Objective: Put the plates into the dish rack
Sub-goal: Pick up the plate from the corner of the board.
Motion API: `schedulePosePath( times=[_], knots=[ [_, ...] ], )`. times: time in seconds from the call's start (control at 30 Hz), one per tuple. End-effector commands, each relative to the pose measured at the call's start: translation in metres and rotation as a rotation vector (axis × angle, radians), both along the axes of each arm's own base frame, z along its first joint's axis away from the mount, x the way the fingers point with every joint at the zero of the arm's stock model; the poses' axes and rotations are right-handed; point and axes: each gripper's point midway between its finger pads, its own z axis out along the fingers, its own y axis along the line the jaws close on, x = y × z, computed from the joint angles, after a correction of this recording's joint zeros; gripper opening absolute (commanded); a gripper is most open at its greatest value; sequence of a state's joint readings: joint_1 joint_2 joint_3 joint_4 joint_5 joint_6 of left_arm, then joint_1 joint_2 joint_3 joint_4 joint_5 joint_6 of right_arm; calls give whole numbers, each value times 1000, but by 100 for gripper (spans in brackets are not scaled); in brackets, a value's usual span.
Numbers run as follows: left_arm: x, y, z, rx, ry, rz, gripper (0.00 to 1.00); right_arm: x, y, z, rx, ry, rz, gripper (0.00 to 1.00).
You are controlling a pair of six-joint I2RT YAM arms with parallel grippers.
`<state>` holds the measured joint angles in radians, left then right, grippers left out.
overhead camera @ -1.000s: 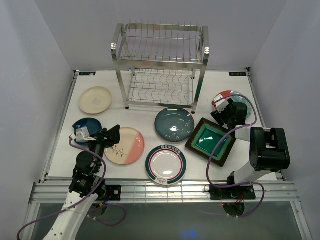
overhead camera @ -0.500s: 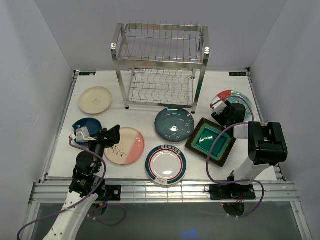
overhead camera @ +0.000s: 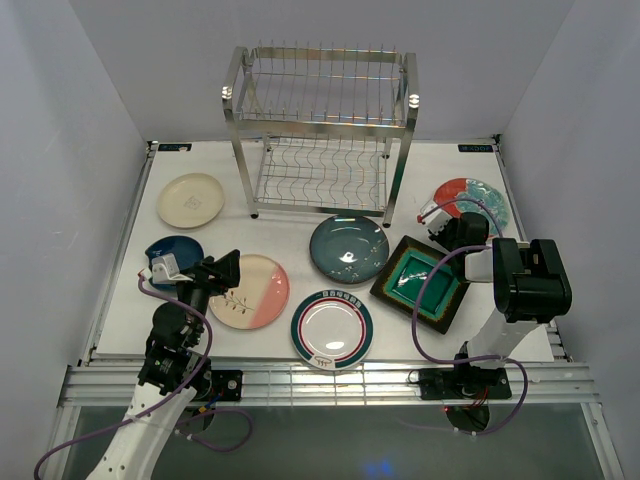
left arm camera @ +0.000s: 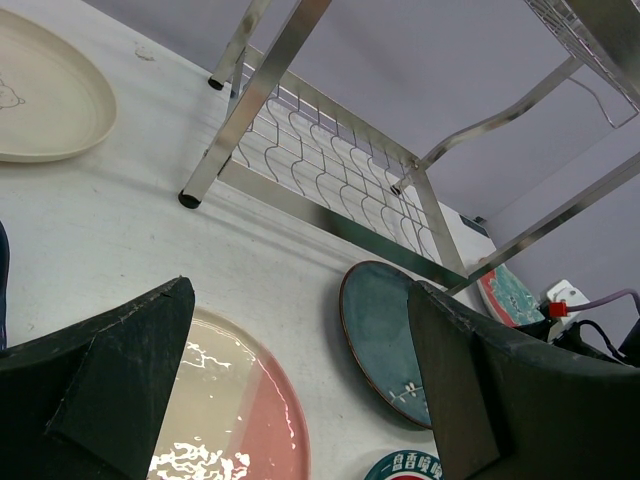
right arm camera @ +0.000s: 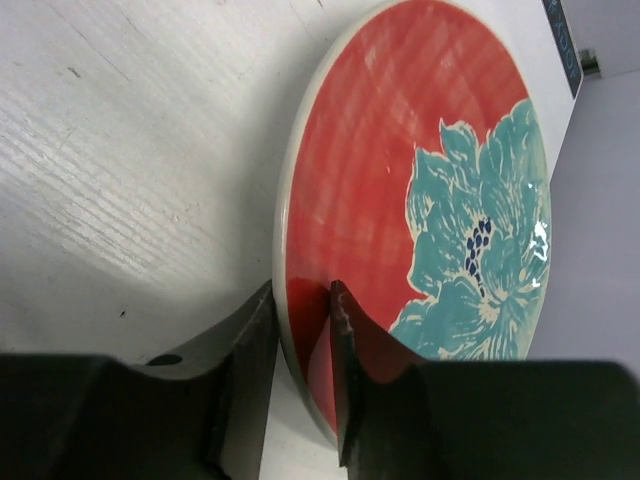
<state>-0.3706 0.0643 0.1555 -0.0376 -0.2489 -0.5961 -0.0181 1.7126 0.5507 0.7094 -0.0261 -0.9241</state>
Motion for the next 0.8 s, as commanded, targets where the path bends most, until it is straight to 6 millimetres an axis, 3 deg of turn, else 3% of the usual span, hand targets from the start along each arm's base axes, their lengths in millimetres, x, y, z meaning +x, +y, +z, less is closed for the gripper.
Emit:
schedulePosePath(
  times=[0.0, 0.03, 0.17, 0.4, 0.6, 0.77],
  knots=[
    [1, 0, -5, 0, 15, 5, 98, 4, -4, 6, -20, -43, -5, 27],
    [1, 0, -5, 0, 16, 3, 98, 3, -1, 6, -14, -41, 7, 20],
    [1, 0, -6, 2, 18, 3, 98, 0, 7, 12, 21, -39, 39, 8],
    [1, -1, -6, 2, 18, 2, 98, -3, 25, 39, 137, -40, 79, 8],
    [1, 0, -6, 4, 18, 2, 98, -9, 46, 88, 283, -57, 113, 8],
    [1, 0, -6, 4, 18, 3, 98, -15, 60, 143, 390, -100, 142, 8]
  ],
)
